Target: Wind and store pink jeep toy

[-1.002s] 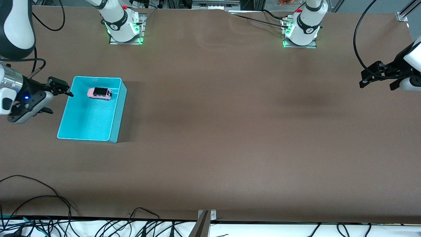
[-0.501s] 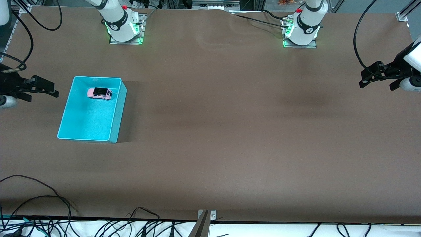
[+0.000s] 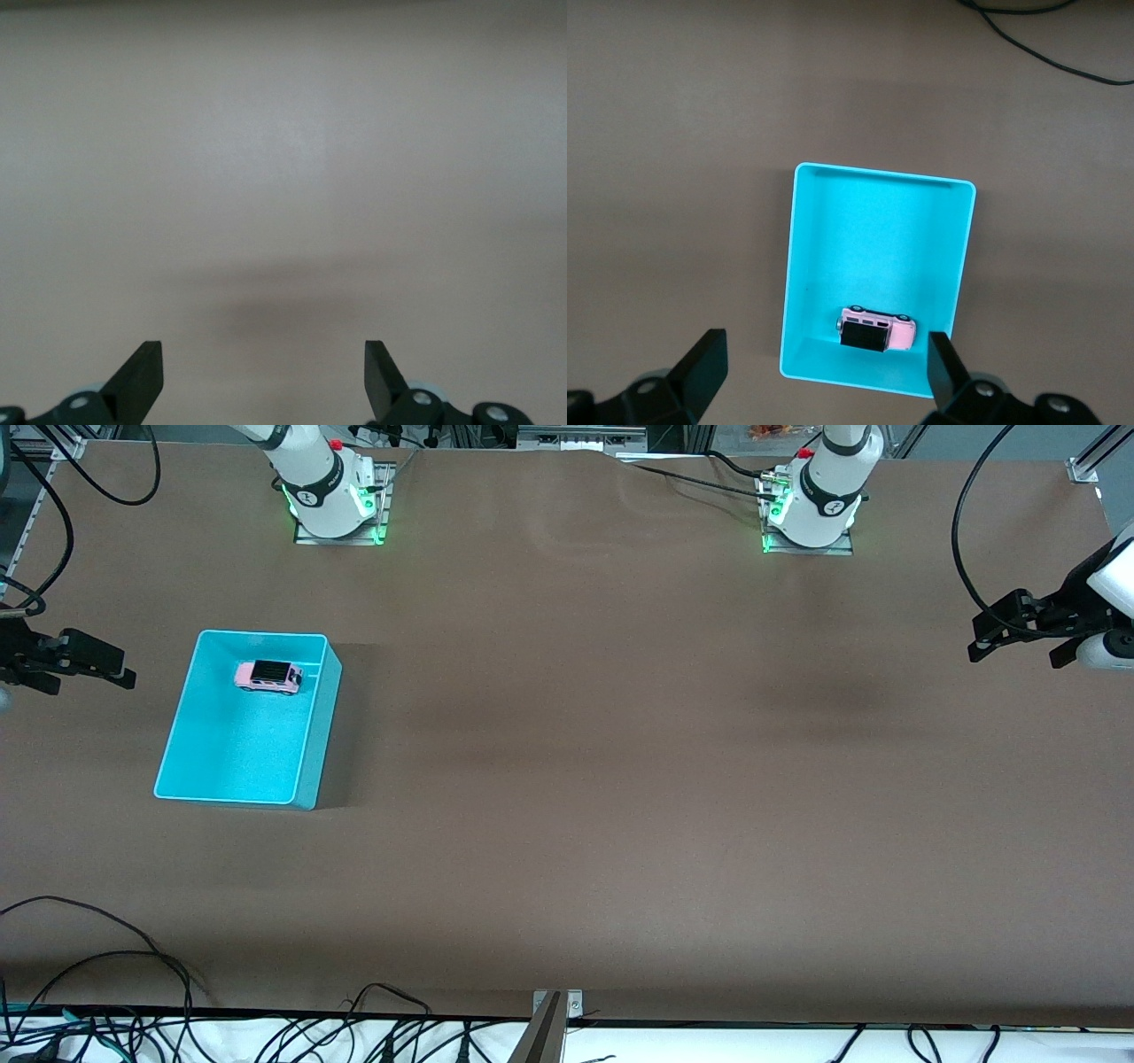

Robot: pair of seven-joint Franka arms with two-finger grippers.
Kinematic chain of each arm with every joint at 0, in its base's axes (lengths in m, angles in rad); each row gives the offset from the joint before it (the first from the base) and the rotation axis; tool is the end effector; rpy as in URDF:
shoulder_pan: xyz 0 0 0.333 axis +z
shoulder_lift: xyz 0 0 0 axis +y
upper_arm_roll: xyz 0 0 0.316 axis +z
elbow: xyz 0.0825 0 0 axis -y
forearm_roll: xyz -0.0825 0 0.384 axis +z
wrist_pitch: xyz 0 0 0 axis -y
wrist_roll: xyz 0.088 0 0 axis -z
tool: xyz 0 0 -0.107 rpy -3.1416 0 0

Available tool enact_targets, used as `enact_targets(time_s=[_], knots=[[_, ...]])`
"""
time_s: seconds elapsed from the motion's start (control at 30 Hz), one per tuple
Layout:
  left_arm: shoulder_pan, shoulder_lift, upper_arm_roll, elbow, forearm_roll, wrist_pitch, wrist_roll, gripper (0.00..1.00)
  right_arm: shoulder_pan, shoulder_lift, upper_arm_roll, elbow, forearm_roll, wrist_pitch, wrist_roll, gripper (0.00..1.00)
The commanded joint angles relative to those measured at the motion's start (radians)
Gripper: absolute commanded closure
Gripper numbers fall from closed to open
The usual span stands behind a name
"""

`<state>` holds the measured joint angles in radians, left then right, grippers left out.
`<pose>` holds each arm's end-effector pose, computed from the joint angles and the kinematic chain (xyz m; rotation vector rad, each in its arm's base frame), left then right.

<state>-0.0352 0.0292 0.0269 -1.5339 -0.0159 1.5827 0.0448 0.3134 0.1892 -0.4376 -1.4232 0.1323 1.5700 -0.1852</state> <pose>0.5651 -0.0066 0.6267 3.1256 -0.0830 0.0311 0.6064 -0.0363 0.5933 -3.0842 -0.1008 0.0256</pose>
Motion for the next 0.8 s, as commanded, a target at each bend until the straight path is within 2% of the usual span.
enact_targets(time_s=[0.0, 0.13, 0.3, 0.57, 0.63, 0.77], knots=[[-0.005, -0.002, 0.004, 0.02, -0.022, -0.013, -0.011, 0.0, -0.002, -0.022, 0.011, 0.027, -0.025, -0.028, 0.009, 0.0], [-0.005, -0.002, 0.005, 0.02, -0.024, -0.013, -0.011, 0.0, -0.06, -0.06, 0.062, 0.001, -0.026, -0.06, 0.01, 0.0], [-0.005, -0.002, 0.005, 0.018, -0.022, -0.013, -0.011, 0.0, -0.23, -0.099, 0.223, -0.034, -0.049, -0.082, 0.006, 0.0], [-0.005, -0.002, 0.005, 0.02, -0.022, -0.013, -0.011, 0.0, -0.398, -0.184, 0.407, -0.132, -0.083, -0.08, 0.009, 0.0], [-0.005, -0.002, 0.004, 0.02, -0.024, -0.013, -0.011, 0.0, -0.425, -0.2, 0.436, -0.149, -0.083, -0.079, 0.01, 0.0], [-0.005, -0.002, 0.004, 0.018, -0.024, -0.013, -0.011, 0.0, -0.43, -0.2, 0.439, -0.146, -0.085, -0.084, 0.013, 0.0]])
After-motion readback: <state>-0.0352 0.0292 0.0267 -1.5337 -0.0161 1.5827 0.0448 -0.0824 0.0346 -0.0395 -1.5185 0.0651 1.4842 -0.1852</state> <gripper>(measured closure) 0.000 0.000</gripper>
